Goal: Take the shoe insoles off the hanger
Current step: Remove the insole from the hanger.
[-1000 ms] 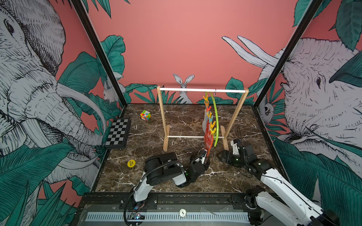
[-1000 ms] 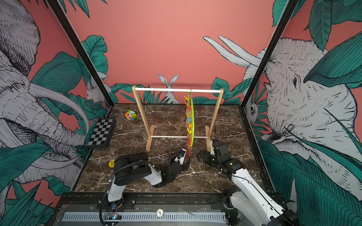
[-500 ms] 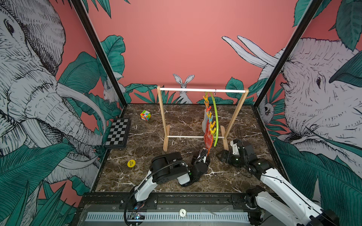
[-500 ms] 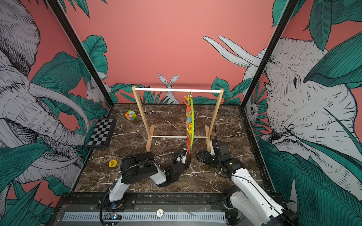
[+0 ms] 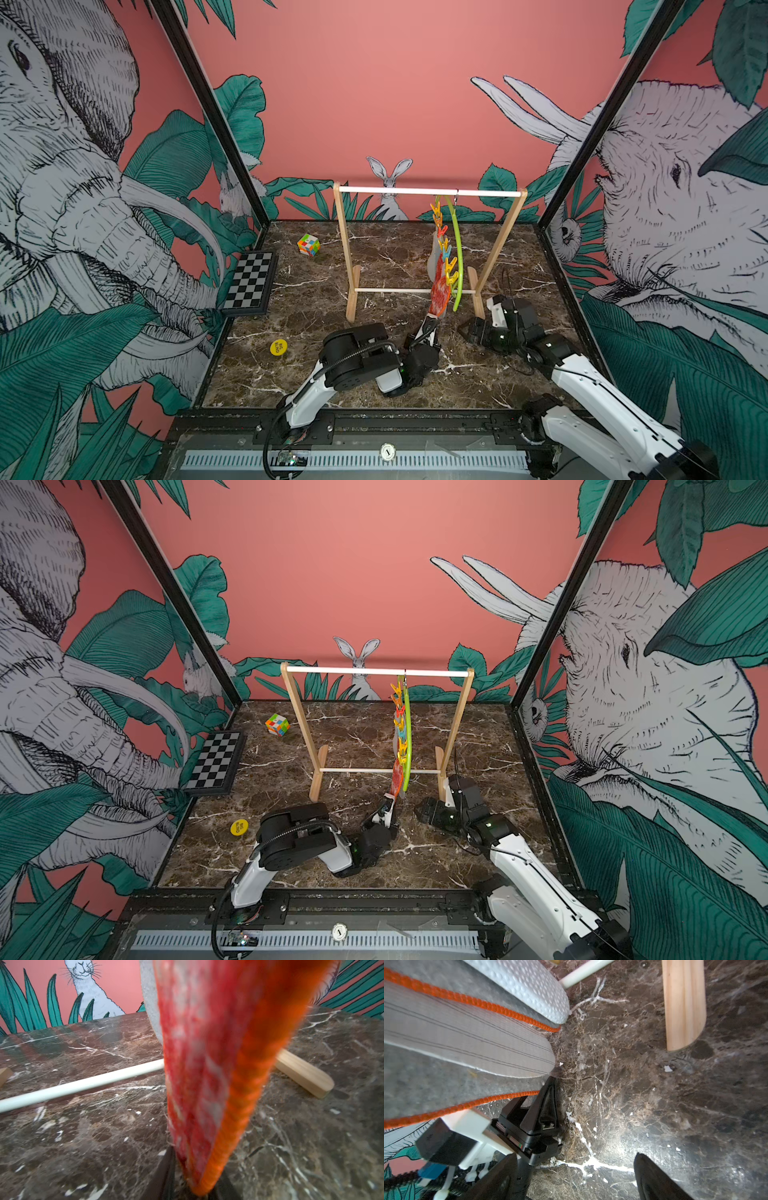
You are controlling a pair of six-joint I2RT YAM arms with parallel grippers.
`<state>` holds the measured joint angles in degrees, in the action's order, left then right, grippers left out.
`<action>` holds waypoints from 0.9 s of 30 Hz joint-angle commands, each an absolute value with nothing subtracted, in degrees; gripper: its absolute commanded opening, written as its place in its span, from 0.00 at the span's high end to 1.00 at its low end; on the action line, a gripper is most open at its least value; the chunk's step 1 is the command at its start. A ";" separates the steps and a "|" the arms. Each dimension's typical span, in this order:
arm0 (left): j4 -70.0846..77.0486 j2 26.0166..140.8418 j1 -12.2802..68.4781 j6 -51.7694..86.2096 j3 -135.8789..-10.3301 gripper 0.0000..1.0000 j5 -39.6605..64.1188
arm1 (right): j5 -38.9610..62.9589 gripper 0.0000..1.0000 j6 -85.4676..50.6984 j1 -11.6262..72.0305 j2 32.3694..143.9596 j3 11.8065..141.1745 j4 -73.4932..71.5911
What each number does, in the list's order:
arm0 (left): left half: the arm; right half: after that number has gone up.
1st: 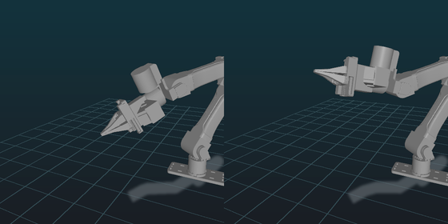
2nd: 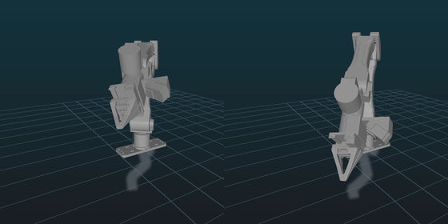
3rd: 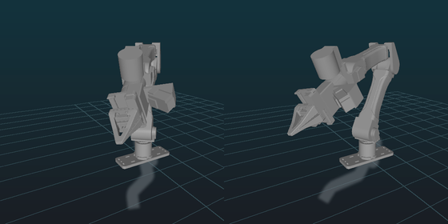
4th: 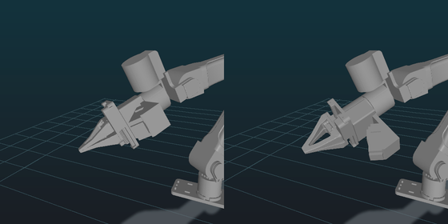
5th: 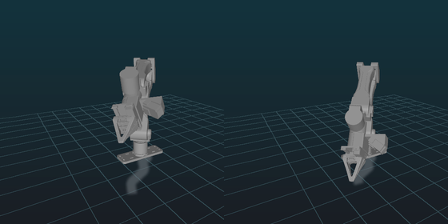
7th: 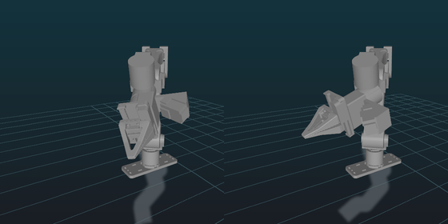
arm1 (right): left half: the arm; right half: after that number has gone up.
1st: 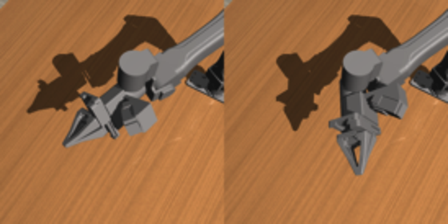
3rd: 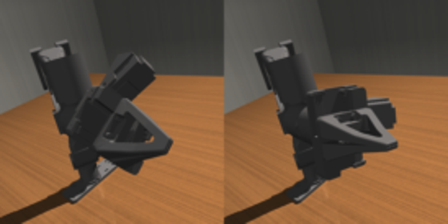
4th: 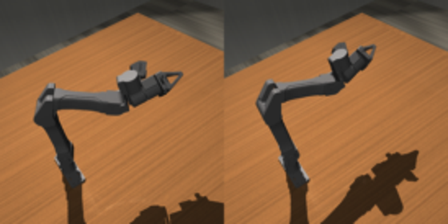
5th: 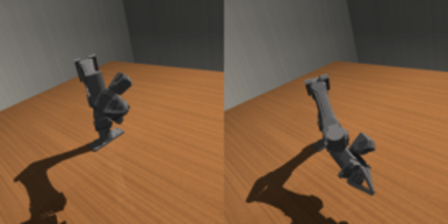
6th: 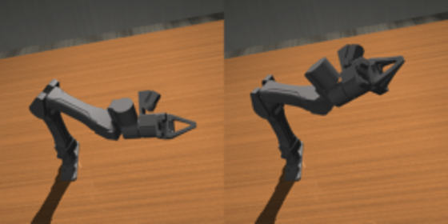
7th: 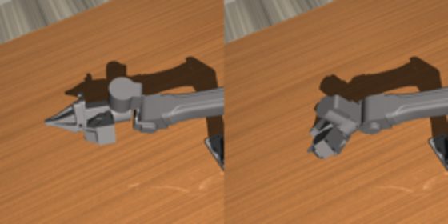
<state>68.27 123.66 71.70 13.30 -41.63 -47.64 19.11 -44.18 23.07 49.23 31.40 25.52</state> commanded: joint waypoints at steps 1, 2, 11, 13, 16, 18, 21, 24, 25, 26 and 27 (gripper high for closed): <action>70.54 119.59 71.02 12.96 -39.18 0.79 -50.07 | 19.54 0.12 -44.51 22.76 49.48 32.76 24.20; 70.49 118.88 70.93 12.79 -38.41 0.82 -50.25 | 19.70 0.13 -44.65 22.76 49.44 32.87 23.87; 70.44 113.09 70.40 11.57 -33.42 1.00 -52.32 | 19.48 0.15 -47.65 22.77 48.00 33.74 23.27; 70.42 112.19 70.01 11.93 -32.41 1.00 -51.80 | 19.48 0.17 -48.62 22.72 47.83 34.42 23.06; 70.02 110.82 69.63 12.26 -31.36 1.00 -51.92 | 19.42 0.21 -50.58 22.63 47.64 35.47 23.07; 69.22 109.93 69.35 12.72 -30.86 1.00 -52.03 | 19.38 0.24 -52.41 22.30 47.47 35.93 22.95; 68.05 108.15 69.02 12.83 -30.02 1.00 -52.01 | 20.39 0.28 -55.75 21.61 47.18 36.27 21.52; 65.80 106.15 68.82 13.03 -29.62 1.00 -52.03 | 20.93 0.32 -58.90 20.89 46.27 36.76 19.87; 64.97 105.39 68.73 13.10 -29.62 1.00 -51.95 | 21.04 0.33 -59.98 20.53 45.91 36.95 19.14; 64.31 104.88 68.64 13.01 -29.71 1.00 -51.94 | 21.10 0.34 -60.63 20.27 45.59 37.19 18.99; 63.72 104.32 68.51 12.93 -29.77 1.00 -51.87 | 21.14 0.34 -61.32 19.99 45.32 37.55 18.92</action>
<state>65.58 107.35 68.93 12.23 -29.93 -50.68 20.45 -57.36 20.73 46.57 35.51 21.93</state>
